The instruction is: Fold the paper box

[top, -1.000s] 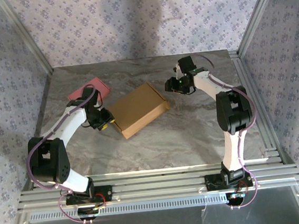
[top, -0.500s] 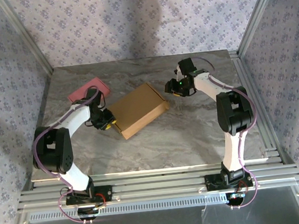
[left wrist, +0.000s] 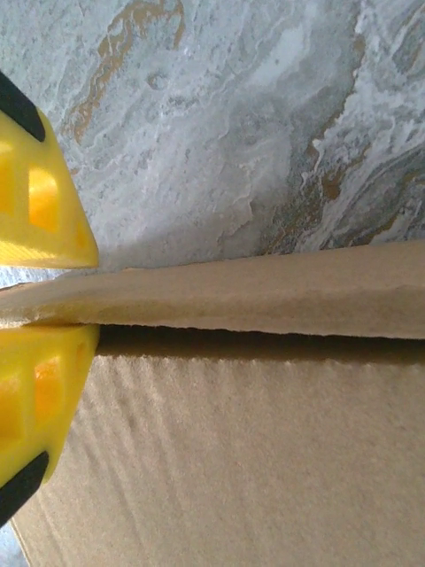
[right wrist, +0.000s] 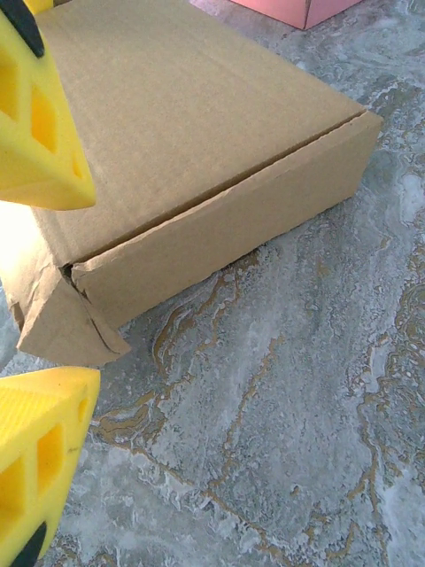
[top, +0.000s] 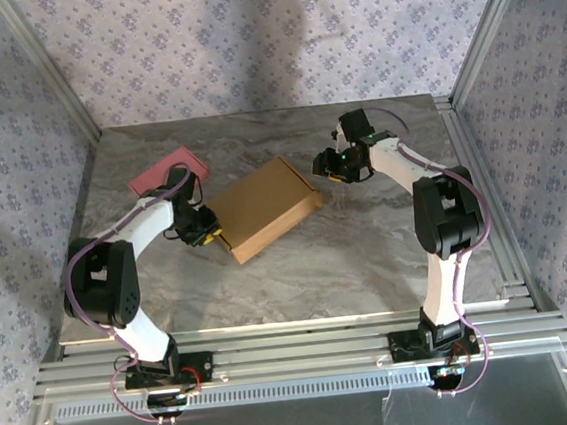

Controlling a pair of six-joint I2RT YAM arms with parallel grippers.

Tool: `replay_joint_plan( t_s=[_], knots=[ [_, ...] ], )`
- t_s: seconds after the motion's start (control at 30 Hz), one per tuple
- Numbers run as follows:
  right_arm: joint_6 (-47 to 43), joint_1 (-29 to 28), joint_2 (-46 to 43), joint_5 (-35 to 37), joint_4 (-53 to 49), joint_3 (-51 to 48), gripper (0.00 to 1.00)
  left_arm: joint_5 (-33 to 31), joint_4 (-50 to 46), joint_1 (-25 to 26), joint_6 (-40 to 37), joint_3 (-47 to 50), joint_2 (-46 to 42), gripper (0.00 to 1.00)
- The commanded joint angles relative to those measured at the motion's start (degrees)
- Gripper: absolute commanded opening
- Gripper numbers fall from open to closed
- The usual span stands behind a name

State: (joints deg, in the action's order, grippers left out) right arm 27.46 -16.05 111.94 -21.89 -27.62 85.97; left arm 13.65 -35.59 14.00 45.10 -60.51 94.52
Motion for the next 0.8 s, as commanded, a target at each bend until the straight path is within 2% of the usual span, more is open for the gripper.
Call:
replay_joint_plan(
  t_s=[0.0,0.07,0.17,0.27,0.4,0.47,0.53,0.6,0.7,0.77],
  knots=[
    [0.72,-0.32,-2.57,-0.26,-0.11,-0.26,0.51,-1.94,-0.46,0.77,0.42,2.69,1.98,0.18],
    [0.70,-0.44,-3.01,-0.09,-0.01,-0.52,0.50,-2.11,-0.39,0.85,0.43,2.66,2.31,0.14],
    [0.20,-0.22,-3.95,-0.32,0.02,-1.13,0.50,-2.01,-1.47,0.85,0.40,1.67,1.89,0.00],
    [-1.67,0.36,-5.30,-0.71,-0.68,-2.00,0.53,0.61,-4.90,0.64,0.01,-1.29,0.65,0.00],
    [-1.37,3.05,-7.58,-4.42,-1.65,-3.62,0.66,11.03,-10.60,-0.65,-1.79,-6.93,-0.39,0.00],
    [0.66,5.10,-8.38,-6.80,-3.57,-3.28,0.67,16.18,-14.35,-1.67,-2.80,-9.23,-0.30,0.00],
    [2.69,6.66,-10.38,-7.28,-4.94,-3.52,0.70,20.98,-16.25,-2.69,-3.52,-9.88,-0.38,0.00],
    [5.66,8.03,-13.22,-5.91,-6.35,-4.40,0.78,26.05,-17.04,-3.82,-3.14,-9.34,-0.31,0.00],
    [12.15,10.75,-15.88,-7.61,-8.62,-6.06,0.80,31.96,-18.04,-4.33,-3.45,-9.04,0.69,0.00],
    [15.72,12.17,-18.24,-9.58,-8.47,-7.64,0.82,33.57,-20.51,-4.33,-6.29,-9.68,1.96,0.00]
  ],
)
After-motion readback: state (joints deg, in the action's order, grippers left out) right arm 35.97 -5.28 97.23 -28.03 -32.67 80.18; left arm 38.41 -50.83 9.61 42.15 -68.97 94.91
